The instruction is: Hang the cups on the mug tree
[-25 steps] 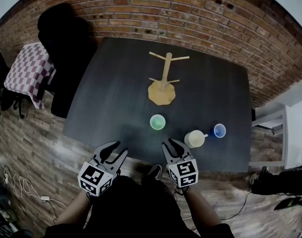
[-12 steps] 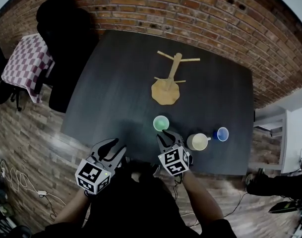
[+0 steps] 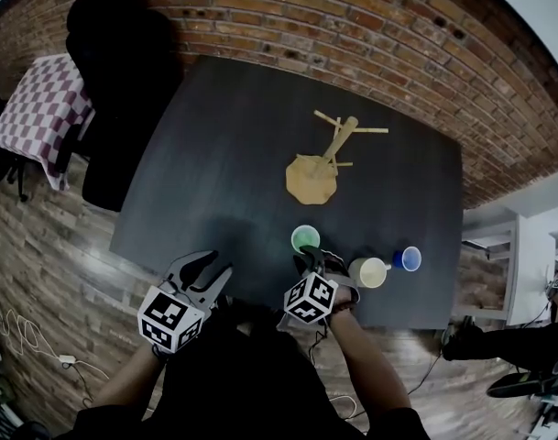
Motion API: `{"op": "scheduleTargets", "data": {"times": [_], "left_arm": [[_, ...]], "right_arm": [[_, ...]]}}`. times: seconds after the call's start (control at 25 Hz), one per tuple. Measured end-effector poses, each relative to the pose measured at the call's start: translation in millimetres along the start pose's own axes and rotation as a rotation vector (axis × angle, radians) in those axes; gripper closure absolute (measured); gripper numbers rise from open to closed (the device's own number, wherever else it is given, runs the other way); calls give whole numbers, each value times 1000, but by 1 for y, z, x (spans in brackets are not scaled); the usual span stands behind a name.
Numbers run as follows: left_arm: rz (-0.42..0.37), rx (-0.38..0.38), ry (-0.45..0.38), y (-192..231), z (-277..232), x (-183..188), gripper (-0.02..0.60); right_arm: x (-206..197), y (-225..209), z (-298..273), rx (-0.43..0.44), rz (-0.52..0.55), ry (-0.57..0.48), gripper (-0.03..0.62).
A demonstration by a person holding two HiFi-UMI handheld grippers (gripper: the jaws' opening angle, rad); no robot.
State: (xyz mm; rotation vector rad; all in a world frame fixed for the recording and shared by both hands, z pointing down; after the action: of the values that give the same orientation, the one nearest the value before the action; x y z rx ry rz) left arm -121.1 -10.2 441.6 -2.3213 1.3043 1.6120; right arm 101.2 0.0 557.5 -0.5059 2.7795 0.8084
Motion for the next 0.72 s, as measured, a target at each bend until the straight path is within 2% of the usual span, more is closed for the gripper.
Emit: {"op": "scheduleTargets", "data": {"times": [0.2,0.4,0.52,0.72], "left_arm": [[32,8,-8,15,5,5,436],[83,17,-8,29,10,4,436],[89,20,-1,31,8,4,436],[74,6,5,29,4,5,436]], "right_arm": [[2,-4,-11,20,35,55,506],[1,-14,-11,-3,-37,33,549],[-1,-22,-6,-17,-125,-14,553],[-1,-37,7,-2,-404,-193,553]]}}
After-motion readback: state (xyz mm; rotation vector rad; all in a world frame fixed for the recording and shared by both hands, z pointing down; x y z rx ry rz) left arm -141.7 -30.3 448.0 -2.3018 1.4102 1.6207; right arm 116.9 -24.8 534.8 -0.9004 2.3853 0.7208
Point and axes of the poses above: the fingertips, and each gripper's own axes: z backward along the fingers, y to its left, x out of its top, the point moved 8 cm from there along z, backward along the fingers, and after that the axes turned 14 degrees about z, right-handed, at the moved point
